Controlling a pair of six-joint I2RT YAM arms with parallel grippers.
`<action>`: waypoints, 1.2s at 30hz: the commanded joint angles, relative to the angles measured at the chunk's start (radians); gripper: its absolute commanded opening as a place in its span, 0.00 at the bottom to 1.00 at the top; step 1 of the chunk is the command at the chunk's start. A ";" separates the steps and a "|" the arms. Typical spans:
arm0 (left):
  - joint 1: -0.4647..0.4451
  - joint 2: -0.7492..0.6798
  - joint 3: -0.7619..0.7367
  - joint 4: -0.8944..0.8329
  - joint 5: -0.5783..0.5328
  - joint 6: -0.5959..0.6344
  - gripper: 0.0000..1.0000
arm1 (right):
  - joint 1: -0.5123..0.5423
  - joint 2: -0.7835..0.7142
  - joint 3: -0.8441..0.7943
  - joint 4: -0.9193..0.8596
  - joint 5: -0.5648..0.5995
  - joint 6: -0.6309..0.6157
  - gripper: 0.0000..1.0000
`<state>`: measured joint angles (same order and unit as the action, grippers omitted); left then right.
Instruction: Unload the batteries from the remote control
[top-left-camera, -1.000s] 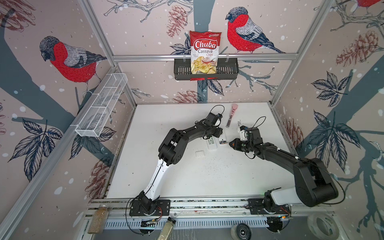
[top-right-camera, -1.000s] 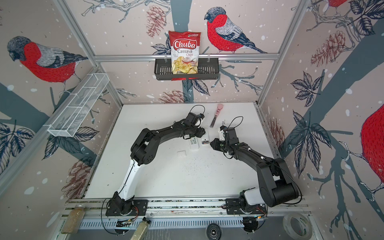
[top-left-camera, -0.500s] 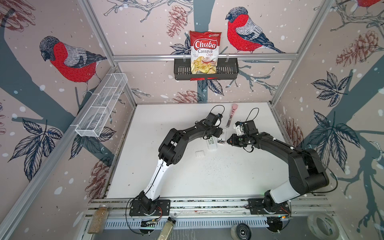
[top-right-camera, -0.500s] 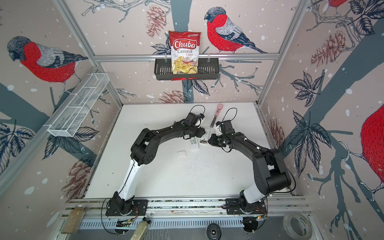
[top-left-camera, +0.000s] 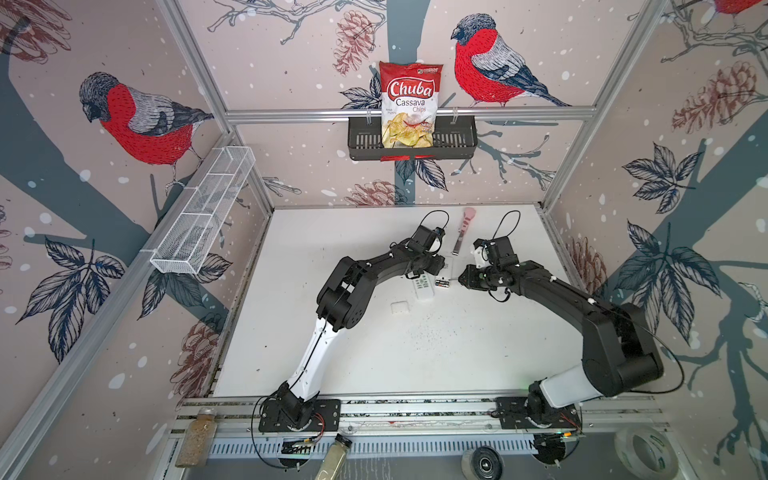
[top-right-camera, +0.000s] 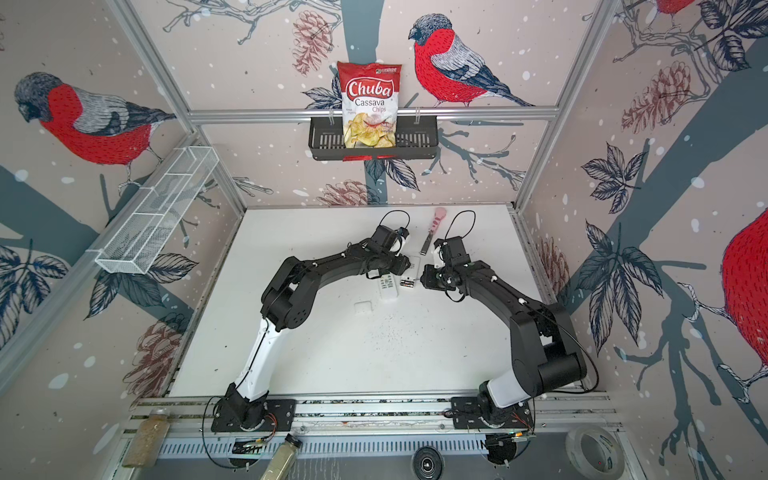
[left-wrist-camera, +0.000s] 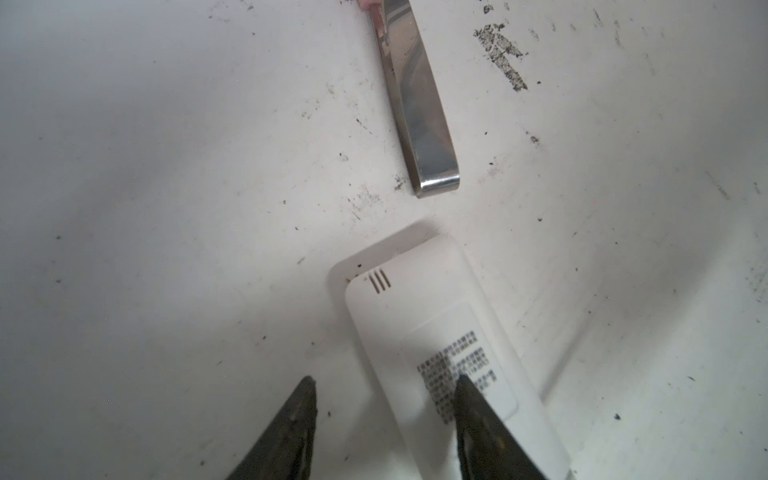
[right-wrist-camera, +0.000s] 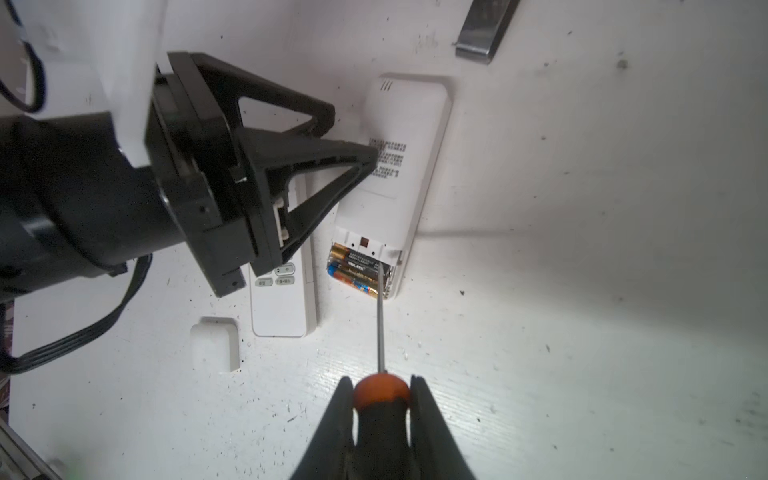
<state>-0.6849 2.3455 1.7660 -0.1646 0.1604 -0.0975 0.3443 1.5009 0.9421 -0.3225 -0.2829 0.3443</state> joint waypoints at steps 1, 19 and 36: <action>-0.002 -0.003 -0.005 -0.044 0.005 0.018 0.52 | -0.010 -0.009 0.012 -0.017 0.023 0.003 0.10; -0.002 0.008 -0.001 -0.049 0.005 0.019 0.49 | -0.014 0.001 -0.055 0.069 -0.082 0.006 0.10; -0.004 0.019 -0.007 -0.045 0.011 0.012 0.45 | -0.008 0.004 -0.044 0.077 -0.096 0.007 0.10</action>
<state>-0.6857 2.3539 1.7664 -0.1436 0.1848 -0.0978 0.3332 1.5124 0.8906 -0.2806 -0.3454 0.3443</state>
